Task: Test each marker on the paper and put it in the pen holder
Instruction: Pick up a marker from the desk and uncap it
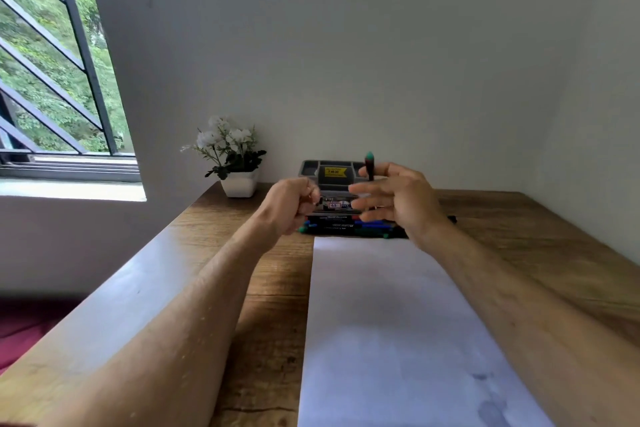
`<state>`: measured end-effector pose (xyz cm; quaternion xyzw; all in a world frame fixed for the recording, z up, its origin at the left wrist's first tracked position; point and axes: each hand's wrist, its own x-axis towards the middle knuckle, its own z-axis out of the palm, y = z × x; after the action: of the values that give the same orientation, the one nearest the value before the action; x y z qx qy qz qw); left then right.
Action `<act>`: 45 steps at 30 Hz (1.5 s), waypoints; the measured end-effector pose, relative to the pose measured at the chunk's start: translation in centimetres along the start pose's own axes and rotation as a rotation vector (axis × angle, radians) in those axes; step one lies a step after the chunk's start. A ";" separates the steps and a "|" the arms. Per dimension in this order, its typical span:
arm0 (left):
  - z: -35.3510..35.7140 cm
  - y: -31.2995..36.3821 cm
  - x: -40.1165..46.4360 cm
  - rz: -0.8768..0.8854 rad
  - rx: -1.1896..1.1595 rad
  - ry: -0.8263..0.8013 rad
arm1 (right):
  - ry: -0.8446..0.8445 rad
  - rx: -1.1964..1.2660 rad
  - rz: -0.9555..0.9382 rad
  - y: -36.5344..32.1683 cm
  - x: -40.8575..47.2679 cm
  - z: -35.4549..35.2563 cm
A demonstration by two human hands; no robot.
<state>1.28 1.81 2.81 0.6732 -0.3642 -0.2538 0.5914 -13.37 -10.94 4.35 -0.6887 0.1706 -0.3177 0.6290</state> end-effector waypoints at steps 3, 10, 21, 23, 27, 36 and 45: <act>-0.3 -0.1 0.2 -0.005 0.216 0.023 | -0.001 -0.143 0.036 -0.4 0.4 1.0; -0.9 -0.9 0.6 -0.223 0.821 -0.237 | 0.100 -0.223 0.140 2.9 0.4 4.1; -0.3 -1.4 1.8 -0.238 0.912 -0.177 | 0.092 -0.199 0.102 5.3 0.7 4.6; -0.1 -1.5 2.0 -0.234 0.903 -0.142 | 0.128 -0.221 0.057 5.5 0.9 4.6; -0.1 -1.5 2.2 -0.240 0.868 -0.140 | 0.081 -0.232 0.102 5.8 1.0 4.6; -0.6 -1.2 1.9 -0.257 0.834 -0.189 | 0.065 -0.536 -0.101 5.6 1.3 4.8; -0.6 -1.2 2.3 -0.270 0.826 -0.215 | 0.056 -0.533 -0.111 6.0 1.6 4.7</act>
<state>3.33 0.43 1.97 0.8642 -0.4032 -0.2308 0.1932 -8.09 -9.28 -1.16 -0.8292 0.2273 -0.3145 0.4023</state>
